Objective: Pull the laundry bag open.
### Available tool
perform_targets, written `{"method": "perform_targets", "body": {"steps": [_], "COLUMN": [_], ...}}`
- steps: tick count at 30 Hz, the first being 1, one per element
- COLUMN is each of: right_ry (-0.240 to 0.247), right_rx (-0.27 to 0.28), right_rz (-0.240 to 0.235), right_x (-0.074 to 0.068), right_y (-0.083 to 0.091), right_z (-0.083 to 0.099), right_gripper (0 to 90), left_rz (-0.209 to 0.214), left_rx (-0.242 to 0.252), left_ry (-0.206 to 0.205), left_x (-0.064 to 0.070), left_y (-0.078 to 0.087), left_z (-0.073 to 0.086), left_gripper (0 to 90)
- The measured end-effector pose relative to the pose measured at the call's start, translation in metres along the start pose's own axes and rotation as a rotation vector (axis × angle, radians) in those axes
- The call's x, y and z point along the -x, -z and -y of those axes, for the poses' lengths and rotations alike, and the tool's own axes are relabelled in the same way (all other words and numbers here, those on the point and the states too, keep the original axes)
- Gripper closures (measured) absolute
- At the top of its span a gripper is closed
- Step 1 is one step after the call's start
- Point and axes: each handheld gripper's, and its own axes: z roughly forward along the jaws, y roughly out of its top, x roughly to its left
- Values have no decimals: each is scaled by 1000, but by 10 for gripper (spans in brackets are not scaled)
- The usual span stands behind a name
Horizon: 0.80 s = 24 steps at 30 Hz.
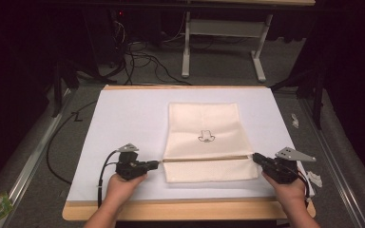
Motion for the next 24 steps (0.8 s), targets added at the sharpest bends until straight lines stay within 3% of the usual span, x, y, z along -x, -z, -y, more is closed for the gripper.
{"method": "perform_targets", "body": {"steps": [1, 3, 5, 7, 8, 10, 11, 12, 16, 18, 20, 21, 22, 23, 24], "right_ry": [7, 69, 86, 70, 65, 66, 66, 61, 46, 46, 34, 34, 31, 9, -2], "right_rx": [-8, -36, -45, -52, -49, -32, -32, -8, 43, 63, 69, 69, 81, 111, 122], "right_rz": [-1, 2, -3, -7, -9, -18, -18, -25, 16, 51, 106, 106, 133, 188, 198], "right_x": [-3, -13, -16, -15, -14, -12, -12, -9, 1, 8, 16, 16, 21, 33, 38], "right_y": [-1, -6, -9, -10, -10, -9, -9, -6, 2, 6, 11, 11, 15, 23, 26], "right_z": [1, 1, 2, 4, 5, 7, 7, 8, 8, 9, 10, 10, 10, 11, 12], "right_gripper": [863, 857, 846, 825, 795, 711, 711, 592, 430, 345, 255, 255, 220, 181, 178], "left_rz": [-22, -74, -97, -124, -138, -156, -156, -190, -298, -388, -457, -457, -490, -532, -544], "left_rx": [-15, -35, -43, -35, -25, 15, 15, 59, 231, 291, 327, 327, 341, 352, 351], "left_ry": [-22, -55, -93, -125, -140, -160, -160, -164, -159, -178, -185, -185, -181, -175, -177], "left_x": [2, 5, 7, 9, 11, 11, 11, 11, 5, 2, -2, -2, -4, -4, -4], "left_y": [2, 1, 0, 0, 0, 4, 4, 11, 32, 41, 48, 48, 51, 52, 51], "left_z": [2, 5, 6, 6, 6, 4, 4, 1, 0, 0, 1, 1, 1, 1, 1], "left_gripper": [875, 875, 873, 864, 839, 716, 639, 564, 394, 317, 247, 210, 210, 151, 156]}}
